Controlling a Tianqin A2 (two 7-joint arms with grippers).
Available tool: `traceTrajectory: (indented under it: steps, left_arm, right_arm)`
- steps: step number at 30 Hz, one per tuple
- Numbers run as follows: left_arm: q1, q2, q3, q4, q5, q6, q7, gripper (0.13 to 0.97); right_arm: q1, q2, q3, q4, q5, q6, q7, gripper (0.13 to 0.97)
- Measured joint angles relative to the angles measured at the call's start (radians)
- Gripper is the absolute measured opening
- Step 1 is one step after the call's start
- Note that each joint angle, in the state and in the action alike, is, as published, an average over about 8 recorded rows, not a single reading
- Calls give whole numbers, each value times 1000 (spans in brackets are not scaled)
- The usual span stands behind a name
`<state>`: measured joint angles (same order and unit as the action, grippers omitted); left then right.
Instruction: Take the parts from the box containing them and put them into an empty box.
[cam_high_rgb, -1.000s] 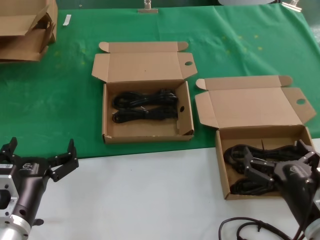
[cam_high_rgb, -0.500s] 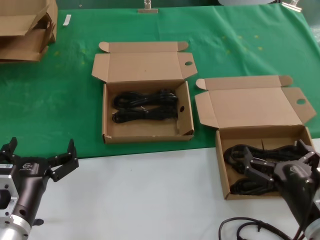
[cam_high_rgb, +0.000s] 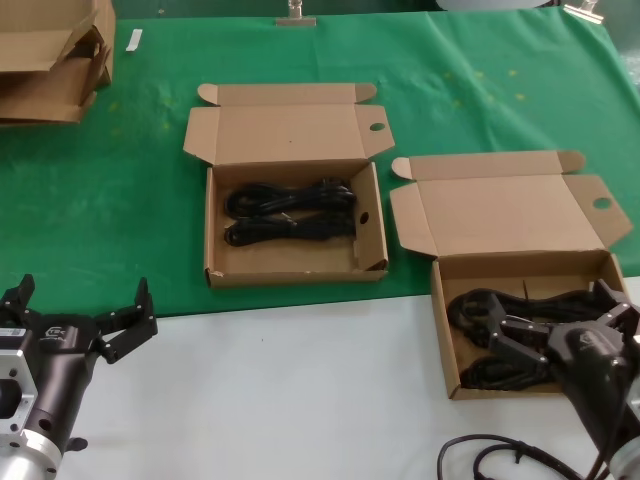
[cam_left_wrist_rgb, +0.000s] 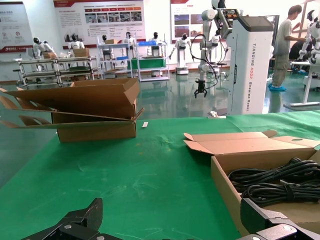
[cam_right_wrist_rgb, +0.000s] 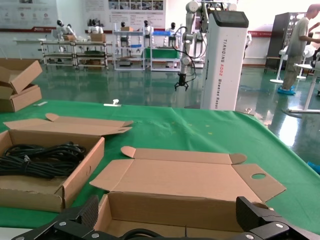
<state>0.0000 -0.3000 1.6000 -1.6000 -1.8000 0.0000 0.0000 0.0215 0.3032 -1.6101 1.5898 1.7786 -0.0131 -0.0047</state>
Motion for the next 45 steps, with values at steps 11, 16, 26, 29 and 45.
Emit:
traceTrajectory:
  steps: [11,16,26,29,45]
  left_arm:
    - [0,0,0,0,0,0,0,966]
    - [0,0,0,0,0,0,0,966]
    - [0,0,0,0,0,0,0,966]
    - [0,0,0,0,0,0,0,966]
    - [0,0,0,0,0,0,0,966]
  right_arm:
    - [0,0,0,0,0,0,0,966]
    - [0,0,0,0,0,0,0,966]
    - [0,0,0,0,0,0,0,966]
    - [0,0,0,0,0,0,0,966]
    - [0,0,0,0,0,0,0,966]
